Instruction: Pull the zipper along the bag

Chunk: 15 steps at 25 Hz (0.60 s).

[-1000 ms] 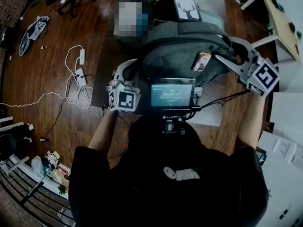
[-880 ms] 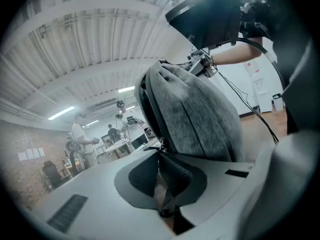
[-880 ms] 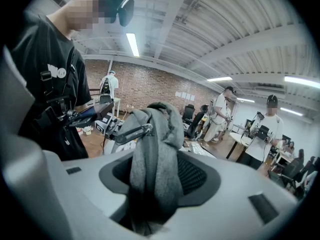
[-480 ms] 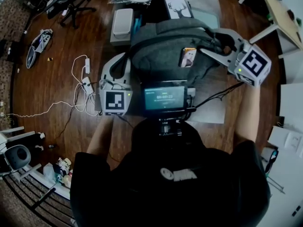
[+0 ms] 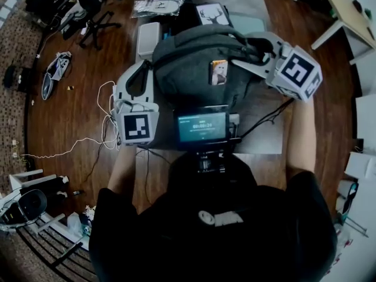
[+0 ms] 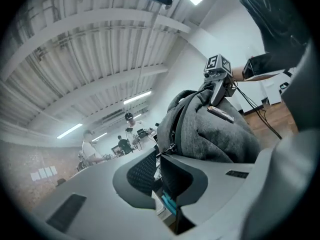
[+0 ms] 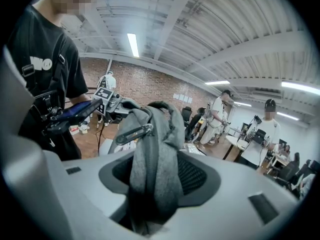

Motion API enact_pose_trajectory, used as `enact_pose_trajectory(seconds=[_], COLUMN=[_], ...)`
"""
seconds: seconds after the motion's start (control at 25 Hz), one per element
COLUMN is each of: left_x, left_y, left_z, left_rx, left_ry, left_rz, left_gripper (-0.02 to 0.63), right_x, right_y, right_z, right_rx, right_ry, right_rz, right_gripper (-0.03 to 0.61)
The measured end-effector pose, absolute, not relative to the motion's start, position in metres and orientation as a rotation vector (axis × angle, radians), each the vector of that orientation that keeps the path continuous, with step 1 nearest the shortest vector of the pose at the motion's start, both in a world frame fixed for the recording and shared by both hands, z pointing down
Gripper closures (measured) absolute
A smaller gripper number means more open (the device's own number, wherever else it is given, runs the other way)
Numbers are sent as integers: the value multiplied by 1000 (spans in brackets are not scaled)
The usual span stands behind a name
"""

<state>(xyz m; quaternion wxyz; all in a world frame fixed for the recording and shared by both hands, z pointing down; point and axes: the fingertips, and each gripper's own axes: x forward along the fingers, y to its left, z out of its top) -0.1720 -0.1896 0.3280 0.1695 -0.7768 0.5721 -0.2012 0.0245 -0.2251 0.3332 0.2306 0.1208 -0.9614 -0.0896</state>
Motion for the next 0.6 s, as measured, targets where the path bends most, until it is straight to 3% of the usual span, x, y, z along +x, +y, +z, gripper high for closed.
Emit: enact_pose_trajectory(seconds=[0.6], left_x=[-121], left_y=[-207], left_z=[279], left_rx=[-2079], left_ry=[1454], left_rz=[-729], left_gripper=[595], right_x=[21], right_y=[-232], right_z=[337], right_rx=[356], right_ry=[-2630], right_rz=[-281], right_gripper=[347])
